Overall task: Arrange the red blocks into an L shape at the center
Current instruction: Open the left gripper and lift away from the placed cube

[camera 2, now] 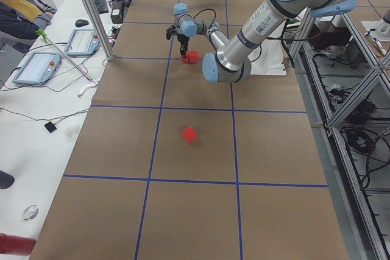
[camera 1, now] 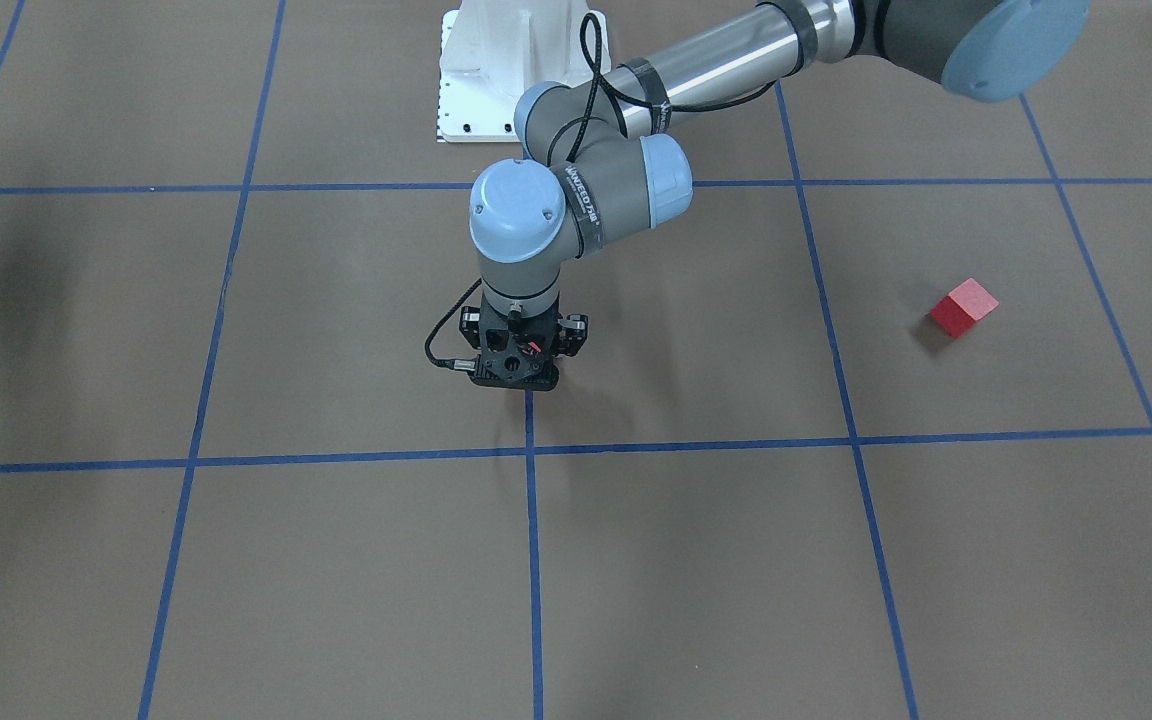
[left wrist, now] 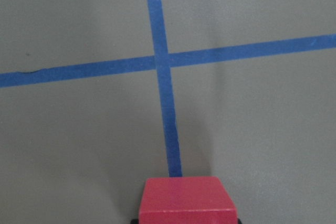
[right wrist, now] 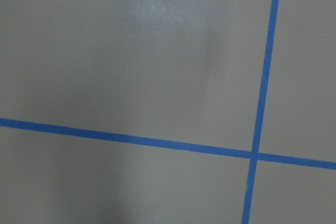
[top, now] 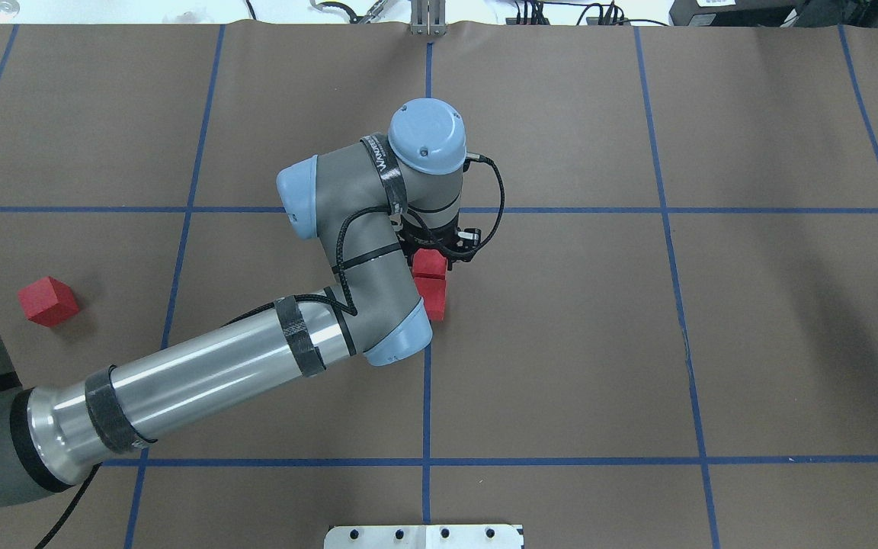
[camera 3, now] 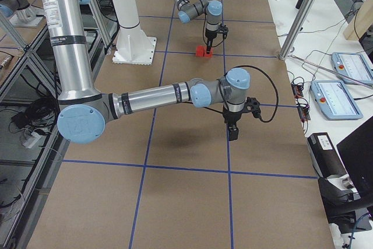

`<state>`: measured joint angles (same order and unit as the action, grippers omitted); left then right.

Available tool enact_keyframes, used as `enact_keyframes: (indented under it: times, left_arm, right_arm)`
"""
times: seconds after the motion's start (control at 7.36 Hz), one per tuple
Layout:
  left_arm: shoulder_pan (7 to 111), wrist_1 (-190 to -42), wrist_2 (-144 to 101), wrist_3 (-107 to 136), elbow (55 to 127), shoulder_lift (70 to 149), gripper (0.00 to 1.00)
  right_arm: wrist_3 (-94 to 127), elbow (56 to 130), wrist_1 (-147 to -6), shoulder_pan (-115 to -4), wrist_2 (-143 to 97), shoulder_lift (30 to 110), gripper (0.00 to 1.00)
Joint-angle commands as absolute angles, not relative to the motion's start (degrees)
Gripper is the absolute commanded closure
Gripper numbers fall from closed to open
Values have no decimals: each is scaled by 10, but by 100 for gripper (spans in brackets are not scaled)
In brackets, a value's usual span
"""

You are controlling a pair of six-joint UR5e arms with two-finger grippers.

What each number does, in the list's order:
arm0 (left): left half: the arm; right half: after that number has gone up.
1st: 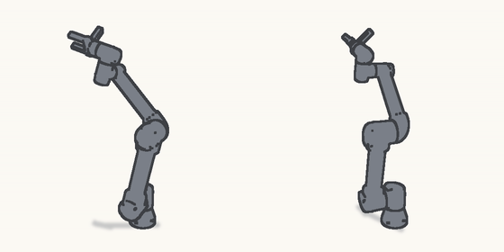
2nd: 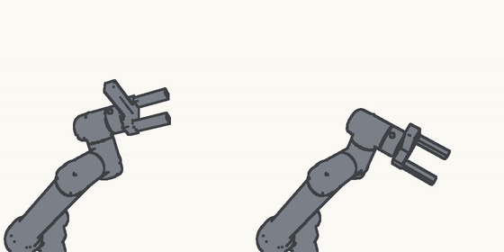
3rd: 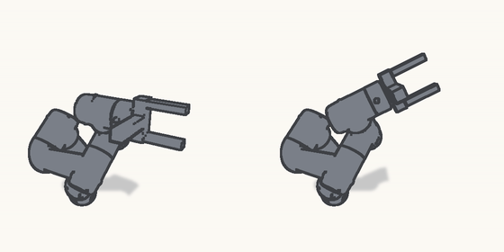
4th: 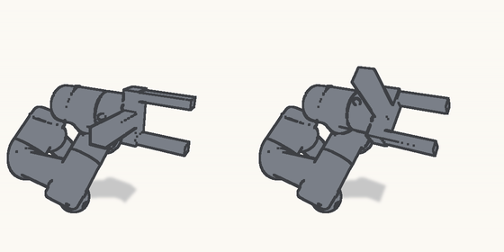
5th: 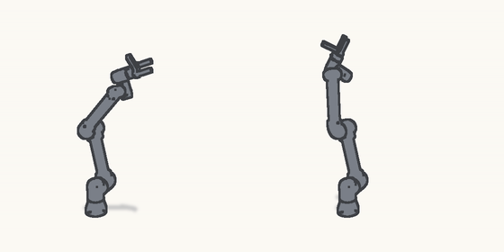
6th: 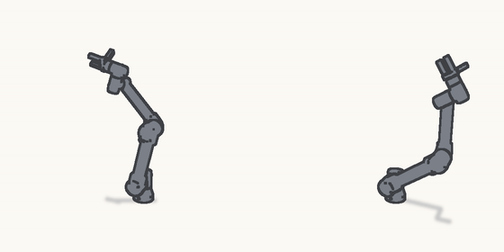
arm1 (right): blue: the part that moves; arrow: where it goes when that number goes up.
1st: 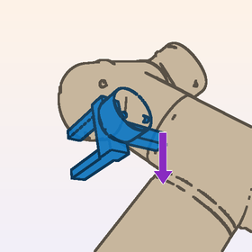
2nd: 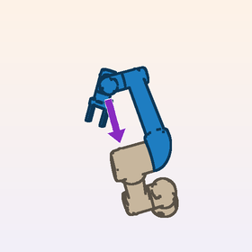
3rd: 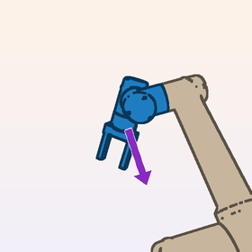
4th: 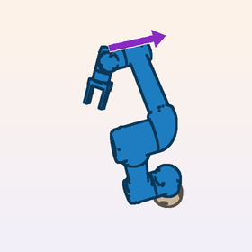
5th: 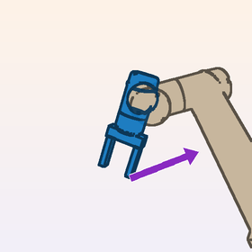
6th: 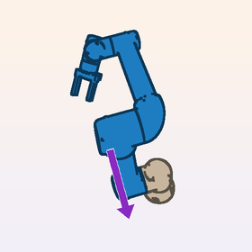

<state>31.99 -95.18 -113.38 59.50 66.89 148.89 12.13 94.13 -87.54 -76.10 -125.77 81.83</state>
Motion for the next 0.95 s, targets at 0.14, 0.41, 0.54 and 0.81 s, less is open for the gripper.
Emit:
enact_keyframes:
  times: [0.14, 0.41, 0.54, 0.81]
  left_arm:
    - [321, -952, -1134, 595, 671, 1490, 6]
    - [334, -949, -1139, 595, 685, 1490, 0]
    - [345, -943, -1146, 594, 711, 1478, 1]
    - [377, -941, -1178, 534, 788, 1399, 1]
  right_arm:
    - [121, 941, -875, -761, -1258, 818, 1]
    - [121, 941, -875, -761, -1258, 819, 1]
    - [116, 941, -875, -765, -1259, 820, 1]
    - [79, 940, -877, -790, -1264, 825, 1]
